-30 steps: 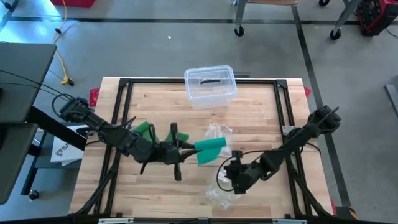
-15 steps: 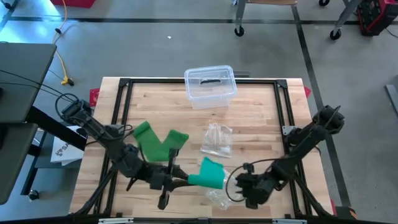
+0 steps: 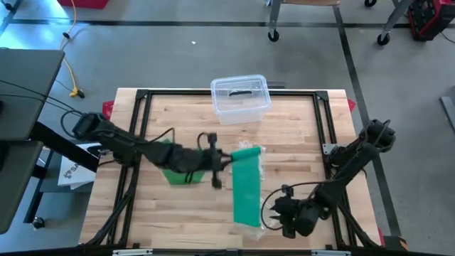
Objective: Roll bandage
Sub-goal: Roll the blue bandage
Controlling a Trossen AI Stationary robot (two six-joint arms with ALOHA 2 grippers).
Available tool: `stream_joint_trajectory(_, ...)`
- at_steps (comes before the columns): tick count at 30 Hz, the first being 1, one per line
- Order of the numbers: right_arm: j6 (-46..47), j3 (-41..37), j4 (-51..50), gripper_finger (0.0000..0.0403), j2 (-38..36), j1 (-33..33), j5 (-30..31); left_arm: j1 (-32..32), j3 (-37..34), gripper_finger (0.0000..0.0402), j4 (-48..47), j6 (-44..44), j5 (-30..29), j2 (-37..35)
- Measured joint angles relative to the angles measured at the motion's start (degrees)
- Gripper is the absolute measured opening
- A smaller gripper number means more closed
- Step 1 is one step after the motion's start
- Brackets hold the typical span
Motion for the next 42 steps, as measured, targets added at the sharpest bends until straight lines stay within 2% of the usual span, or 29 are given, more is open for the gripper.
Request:
stream_joint_trajectory(6, -9.87, -2.04, 4.77, 0.0128, 0.04, -6.34, -9.92, 7.12, -9.71, 0.0008, 6.11, -1.98, 0.89, 0.00)
stream_joint_trajectory(10, -17.14, -2.01, 4.64, 0.0128, 0.04, -11.04, -11.32, 9.48, -14.83, 0.0008, 12.15, -1.10, 0.58, 0.00)
stream_joint_trajectory(16, -21.39, -2.01, 5.14, 0.0128, 0.00, -17.11, -14.38, 10.94, -18.69, 0.0008, 14.98, -0.81, 0.11, 0.00)
stream_joint_trajectory(22, -28.51, -2.01, 8.19, 0.0128, 1.68, -21.03, -15.30, 10.87, -18.99, 0.0008, 15.35, -0.52, 0.16, -0.03)
stream_joint_trajectory(31, -34.15, -2.01, 16.88, 0.0128, 11.22, -26.37, -17.90, 10.37, -18.97, 0.0008, 15.24, -0.56, 0.27, -0.03)
stream_joint_trajectory(36, -32.42, -2.01, 16.93, 0.0114, 13.56, -29.19, -23.93, 10.29, -18.97, 0.0008, 14.90, -0.58, 0.34, -0.03)
stream_joint_trajectory(42, -29.65, -2.01, 15.59, 0.0080, 12.45, -27.50, -30.29, 10.32, -18.97, 0.0008, 14.41, -0.61, 0.31, -0.03)
